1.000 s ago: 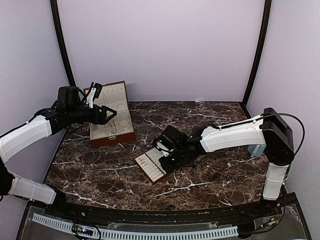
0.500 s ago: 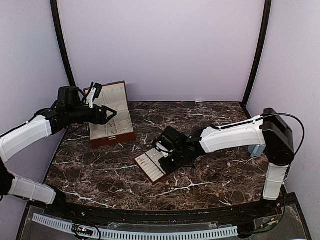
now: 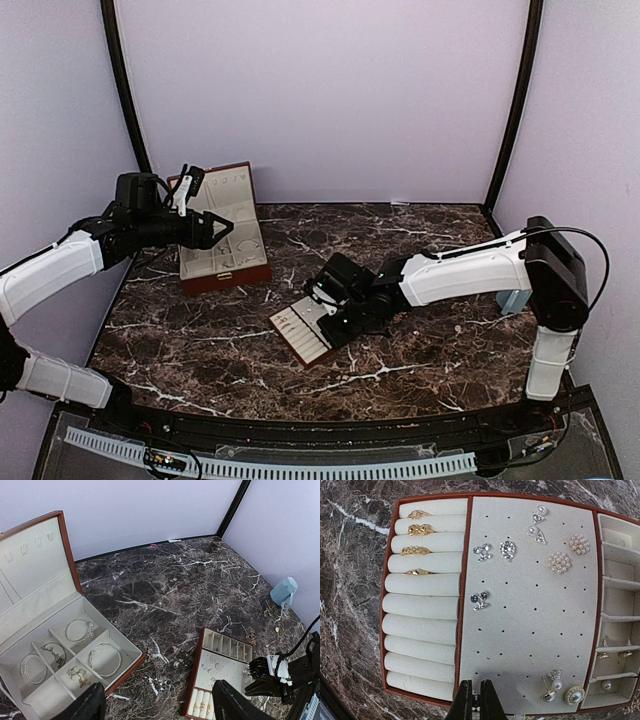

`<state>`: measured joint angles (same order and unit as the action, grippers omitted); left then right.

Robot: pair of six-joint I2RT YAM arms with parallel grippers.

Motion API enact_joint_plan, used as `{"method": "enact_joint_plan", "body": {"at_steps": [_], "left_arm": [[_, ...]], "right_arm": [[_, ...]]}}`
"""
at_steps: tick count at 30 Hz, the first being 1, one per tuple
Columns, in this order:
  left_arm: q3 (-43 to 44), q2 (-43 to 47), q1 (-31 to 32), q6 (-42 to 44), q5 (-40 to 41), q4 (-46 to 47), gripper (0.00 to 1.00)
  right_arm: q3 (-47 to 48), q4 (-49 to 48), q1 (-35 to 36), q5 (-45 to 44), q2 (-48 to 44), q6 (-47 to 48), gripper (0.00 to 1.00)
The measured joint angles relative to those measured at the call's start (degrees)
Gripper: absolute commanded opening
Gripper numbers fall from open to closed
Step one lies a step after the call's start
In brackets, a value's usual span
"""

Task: Organize the mixed jewelry
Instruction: Insert the earring into the earring holder.

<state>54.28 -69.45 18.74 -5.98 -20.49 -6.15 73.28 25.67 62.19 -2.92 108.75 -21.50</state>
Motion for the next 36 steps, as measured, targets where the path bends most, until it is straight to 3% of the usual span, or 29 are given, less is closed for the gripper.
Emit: {"method": "enact_joint_plan", "body": {"at_steps": [17, 36], "left_arm": [[0.0, 0.0, 0.0, 0.0, 0.0, 0.0, 0.76], [0.0, 0.0, 0.0, 0.3, 0.2, 0.0, 0.76]], "right_arm": [[0.3, -0.3, 0.6, -1.8, 1.2, 0.0, 0.03], [2.3, 1.5, 1.3, -4.2, 1.8, 0.2, 0.22]]}}
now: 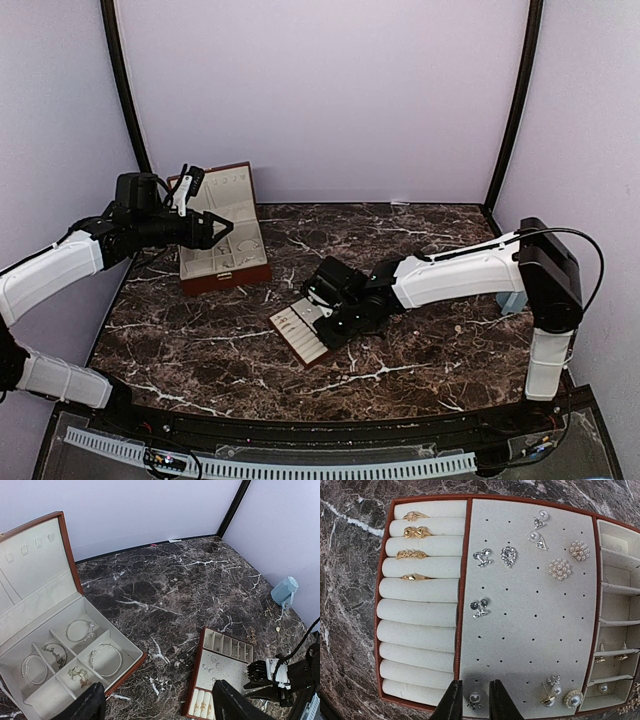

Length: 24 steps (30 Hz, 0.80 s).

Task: Organize the mixed jewelry
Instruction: Insert the earring into the earring holder, then pick up the earring from the center of the board.

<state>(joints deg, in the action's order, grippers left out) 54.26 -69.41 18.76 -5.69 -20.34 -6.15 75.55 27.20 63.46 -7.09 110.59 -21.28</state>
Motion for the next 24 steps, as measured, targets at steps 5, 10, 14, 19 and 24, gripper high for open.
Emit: {"method": "enact_joint_plan", "body": {"at_steps": [5, 10, 14, 19, 24], "left_arm": [[-0.1, 0.1, 0.0, 0.1, 0.3, 0.0, 0.76], [-1.6, 1.6, 0.0, 0.4, 1.6, 0.1, 0.76], [-2.1, 3.0, 0.0, 0.7, 3.0, 0.2, 0.76], [-2.7, 4.2, 0.0, 1.1, 5.0, 0.6, 0.76], [-3.5, 5.0, 0.0, 1.8, 6.8, 1.1, 0.76]], "right_arm": [[0.0, 0.0, 0.0, -0.5, -0.1, -0.3, 0.27], [0.0, 0.0, 0.0, -1.5, -1.6, -0.5, 0.32], [-0.2, -0.1, 0.0, -3.1, -5.6, -1.2, 0.34], [-4.4, -1.3, -1.2, -4.6, -14.0, -3.3, 0.33], [-13.2, -2.6, -6.7, -4.3, -21.2, -5.9, 0.27]]}}
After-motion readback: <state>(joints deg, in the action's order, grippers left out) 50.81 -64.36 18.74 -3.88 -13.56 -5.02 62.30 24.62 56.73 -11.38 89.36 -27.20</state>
